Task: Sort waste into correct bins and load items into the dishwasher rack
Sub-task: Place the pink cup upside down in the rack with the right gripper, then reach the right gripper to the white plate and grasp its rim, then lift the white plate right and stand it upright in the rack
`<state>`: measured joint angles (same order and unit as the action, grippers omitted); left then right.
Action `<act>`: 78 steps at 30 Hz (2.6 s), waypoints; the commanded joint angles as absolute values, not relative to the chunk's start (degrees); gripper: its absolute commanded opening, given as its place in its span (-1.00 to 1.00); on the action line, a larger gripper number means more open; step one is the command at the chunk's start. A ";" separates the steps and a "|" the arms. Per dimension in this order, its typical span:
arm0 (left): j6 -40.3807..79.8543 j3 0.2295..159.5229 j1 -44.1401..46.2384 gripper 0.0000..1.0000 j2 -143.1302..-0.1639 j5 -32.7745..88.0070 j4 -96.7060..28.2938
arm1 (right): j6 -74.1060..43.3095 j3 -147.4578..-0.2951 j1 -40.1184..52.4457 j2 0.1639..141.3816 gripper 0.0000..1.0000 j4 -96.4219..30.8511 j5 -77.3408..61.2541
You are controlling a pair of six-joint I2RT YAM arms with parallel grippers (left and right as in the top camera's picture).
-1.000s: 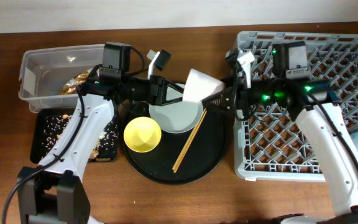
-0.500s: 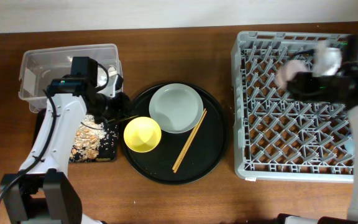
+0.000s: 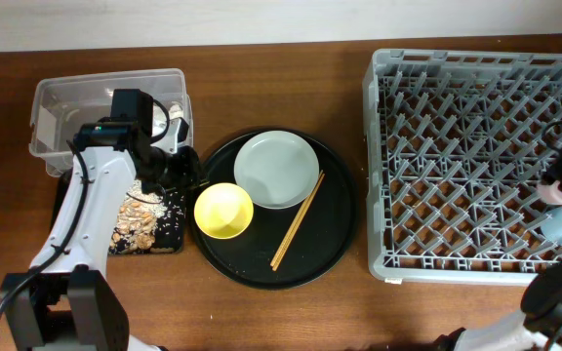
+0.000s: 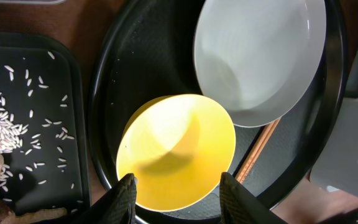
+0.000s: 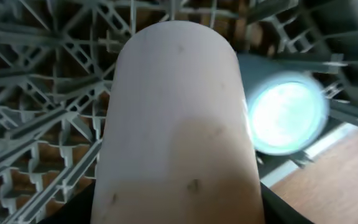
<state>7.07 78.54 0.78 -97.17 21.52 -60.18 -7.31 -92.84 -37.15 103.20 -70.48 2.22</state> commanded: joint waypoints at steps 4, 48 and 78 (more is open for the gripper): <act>6.13 78.59 0.69 -0.14 -95.44 20.95 -60.07 | -8.01 -93.82 -37.15 106.45 0.53 -70.70 -2.44; 6.13 78.59 0.69 0.00 -95.44 14.96 -62.02 | -19.20 -94.67 25.50 126.10 -0.27 -52.95 -5.32; 6.13 78.59 0.69 0.01 -95.44 14.96 -61.54 | 5.13 -99.66 -5.65 88.58 -0.92 -47.07 28.29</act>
<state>6.85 78.54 0.78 -97.17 15.35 -61.60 -2.20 -99.13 -2.85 89.38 -49.19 16.80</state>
